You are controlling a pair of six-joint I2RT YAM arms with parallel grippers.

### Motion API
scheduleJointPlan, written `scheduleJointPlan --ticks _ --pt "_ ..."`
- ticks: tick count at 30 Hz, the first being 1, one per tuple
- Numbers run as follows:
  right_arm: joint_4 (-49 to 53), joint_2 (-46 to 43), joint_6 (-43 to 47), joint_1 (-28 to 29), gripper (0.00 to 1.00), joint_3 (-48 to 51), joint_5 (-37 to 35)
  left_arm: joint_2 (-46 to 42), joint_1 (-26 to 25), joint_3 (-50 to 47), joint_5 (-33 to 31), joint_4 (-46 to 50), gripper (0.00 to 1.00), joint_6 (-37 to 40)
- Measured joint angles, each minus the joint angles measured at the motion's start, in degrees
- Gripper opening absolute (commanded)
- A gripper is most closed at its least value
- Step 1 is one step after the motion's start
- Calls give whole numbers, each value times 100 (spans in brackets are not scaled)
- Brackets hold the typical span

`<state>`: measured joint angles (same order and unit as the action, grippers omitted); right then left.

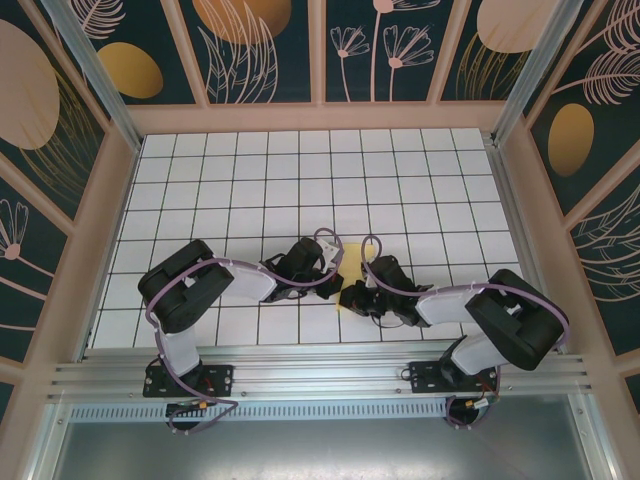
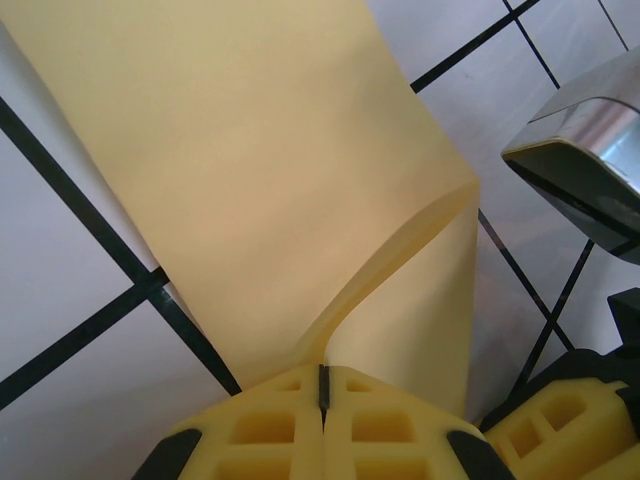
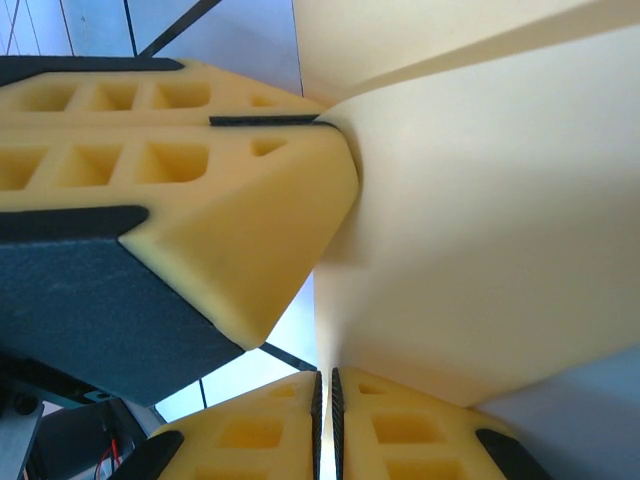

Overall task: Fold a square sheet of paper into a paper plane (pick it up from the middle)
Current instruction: Third fold the triangle at the center of the table.

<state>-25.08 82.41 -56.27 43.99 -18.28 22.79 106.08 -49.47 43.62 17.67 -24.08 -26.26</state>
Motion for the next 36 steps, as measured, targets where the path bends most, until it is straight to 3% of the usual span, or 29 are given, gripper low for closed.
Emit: scheduleJointPlan --ticks 30,34,36 --pt "861 61 -68 573 14 -470 -492 4 4 24 -7 20 0 2" --pt "868 55 -68 573 14 -472 -494 4 4 42 -7 50 3 2" --pt "955 -15 -46 573 15 -487 -531 -11 4 79 -11 136 10 4"
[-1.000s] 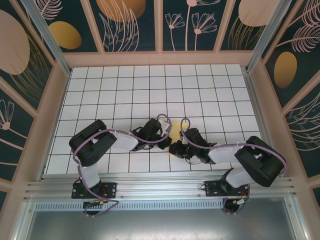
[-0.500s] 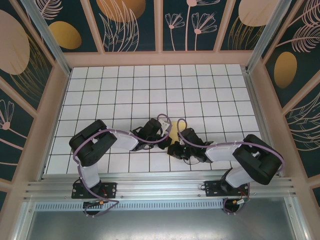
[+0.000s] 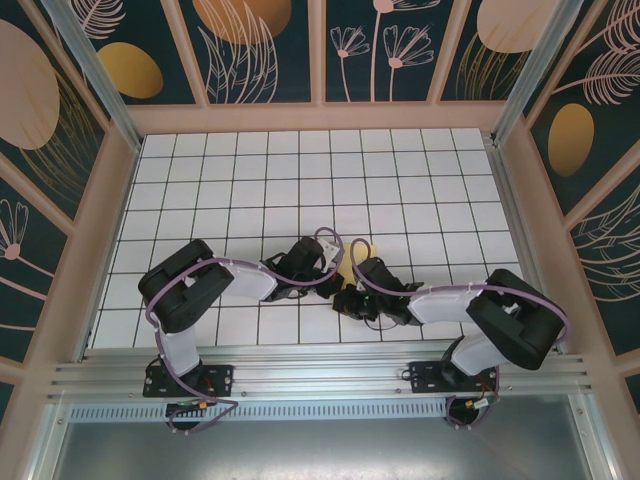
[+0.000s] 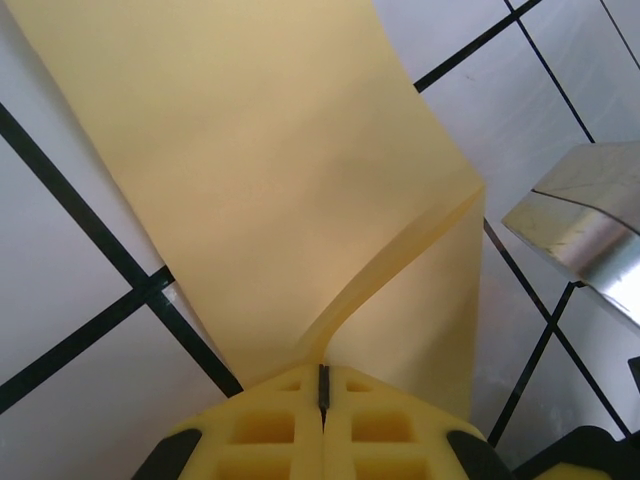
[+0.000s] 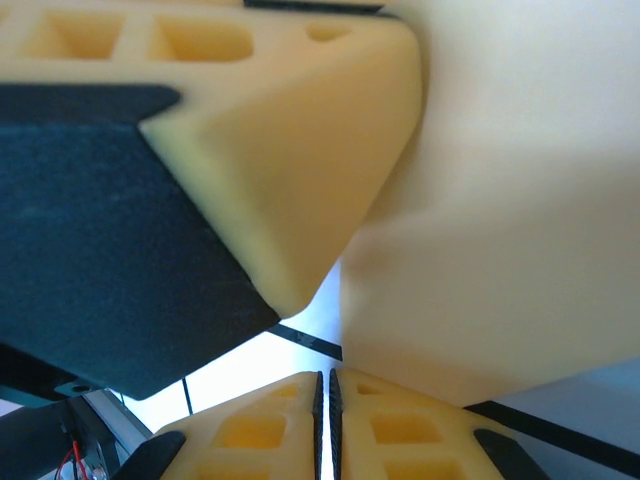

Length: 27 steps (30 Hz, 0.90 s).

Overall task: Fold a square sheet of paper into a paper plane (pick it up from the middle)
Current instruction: Third fold the triangle at the center of the table.

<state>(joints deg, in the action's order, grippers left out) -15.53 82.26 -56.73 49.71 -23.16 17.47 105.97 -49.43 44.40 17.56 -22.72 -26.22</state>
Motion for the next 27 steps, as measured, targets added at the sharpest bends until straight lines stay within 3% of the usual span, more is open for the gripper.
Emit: scheduleJointPlan --ticks 4,6,11,14,21,27 --pt "498 -667 138 -284 15 2 -118 -122 -15 52 -111 291 25 -37" --pt "603 -1161 240 -719 16 46 -96 -254 -15 72 -199 522 35 -52" --pt "769 -1845 507 -1720 17 203 33 -581 -11 208 -439 1040 46 -81" --pt "850 -1768 651 -1781 16 203 227 -857 -11 267 -590 1224 42 -81" --pt "737 -1117 737 -1759 16 136 647 -1318 -11 223 -761 1355 17 -247" --pt "498 -544 785 -1598 15 -232 758 -1703 -11 -81 -533 1255 8 -570"
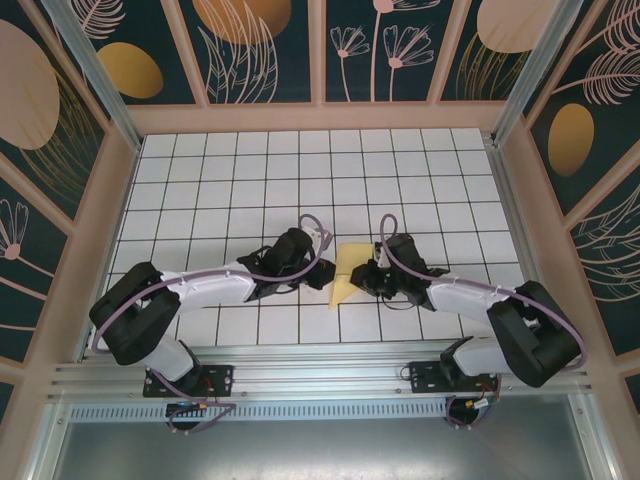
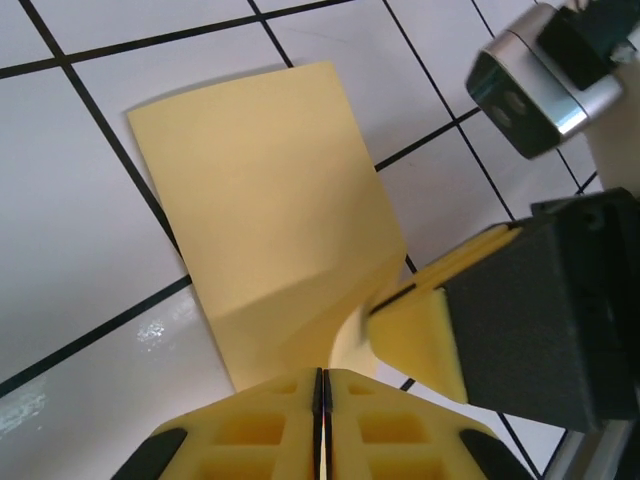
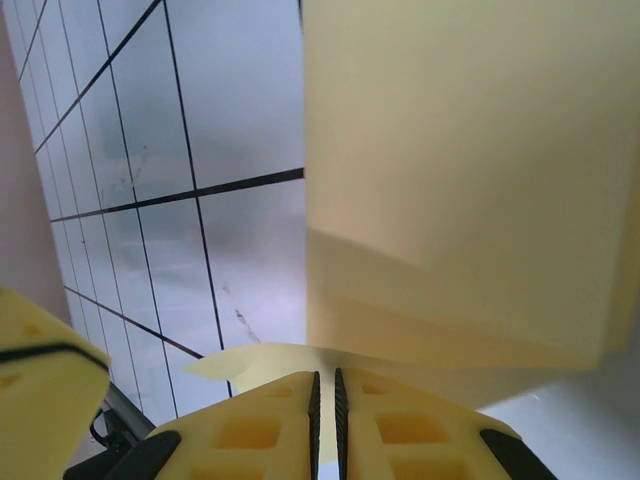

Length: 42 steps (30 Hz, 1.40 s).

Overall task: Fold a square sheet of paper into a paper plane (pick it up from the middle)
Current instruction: Third fold the triangle at the center of the table.

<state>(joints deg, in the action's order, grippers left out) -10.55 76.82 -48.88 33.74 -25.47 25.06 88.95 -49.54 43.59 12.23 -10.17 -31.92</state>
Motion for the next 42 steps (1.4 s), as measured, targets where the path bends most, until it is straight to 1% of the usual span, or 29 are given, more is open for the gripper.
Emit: scheduleJointPlan --ticks 5,10,14,18,26,30,35,38,42 --pt "-146 474 66 11 15 -219 59 -42 0 -273 317 -337 4 -337" --pt "-109 896 177 11 14 -444 -13 26 0 -494 656 -776 3 -695" --pt "-101 1071 214 11 13 -463 -103 278 0 -520 955 -1191 3 -920" --pt "-103 1202 214 11 13 -463 -149 586 0 -520 1143 -1362 3 -1034" --pt "-140 1213 212 11 13 -457 -146 992 -28 -380 1178 -1360 4 -1082" --pt "-166 1213 212 11 13 -446 -142 1292 -72 -262 1163 -1338 3 -1082" --pt "-164 1202 225 7 14 -446 -138 1432 -72 -254 1080 -1182 0 -1082" --pt "-98 1106 258 7 14 -446 -138 1429 -76 -260 1019 -1189 0 -1084" --pt "13 750 328 13 15 -444 -74 1419 -87 -297 979 -1239 0 -1091"
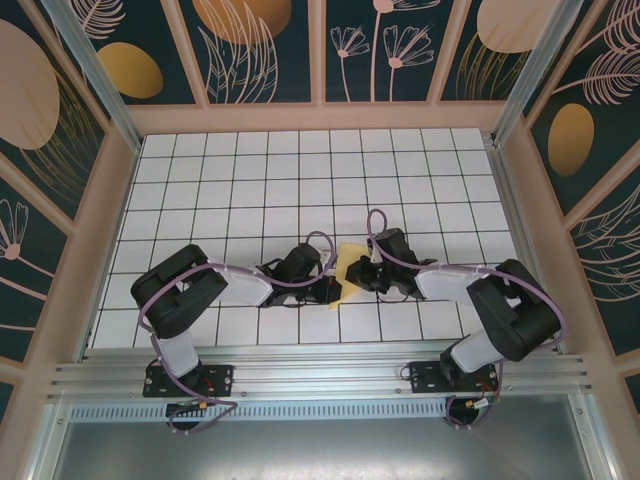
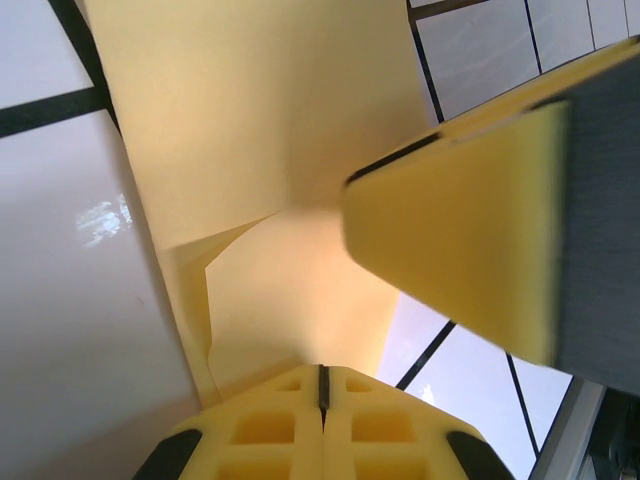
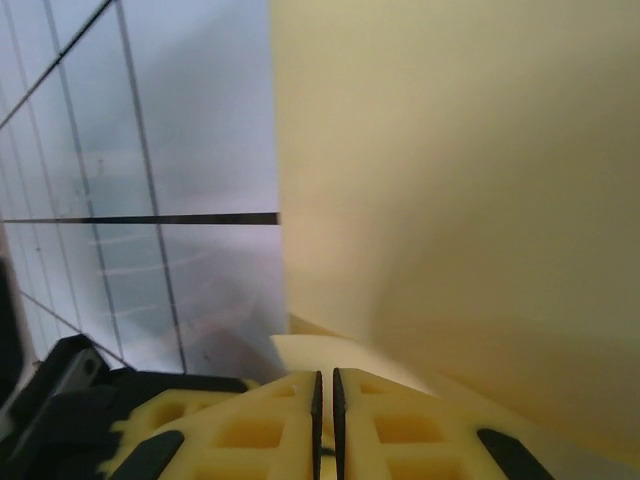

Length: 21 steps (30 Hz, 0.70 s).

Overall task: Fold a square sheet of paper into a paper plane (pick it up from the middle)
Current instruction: Third fold the triangle at the center of the table.

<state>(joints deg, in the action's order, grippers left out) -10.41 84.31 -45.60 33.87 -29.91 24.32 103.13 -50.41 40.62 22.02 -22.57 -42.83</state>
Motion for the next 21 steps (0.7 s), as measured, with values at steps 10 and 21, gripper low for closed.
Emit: scheduleJointPlan --ticks 10,21 --pt "-157 -400 -105 313 13 313 31 0 -11 -2 -26 -4 0 -37" --pt "-407 -68 -162 4 13 610 -81 -2 -17 72 -76 166 0 26"
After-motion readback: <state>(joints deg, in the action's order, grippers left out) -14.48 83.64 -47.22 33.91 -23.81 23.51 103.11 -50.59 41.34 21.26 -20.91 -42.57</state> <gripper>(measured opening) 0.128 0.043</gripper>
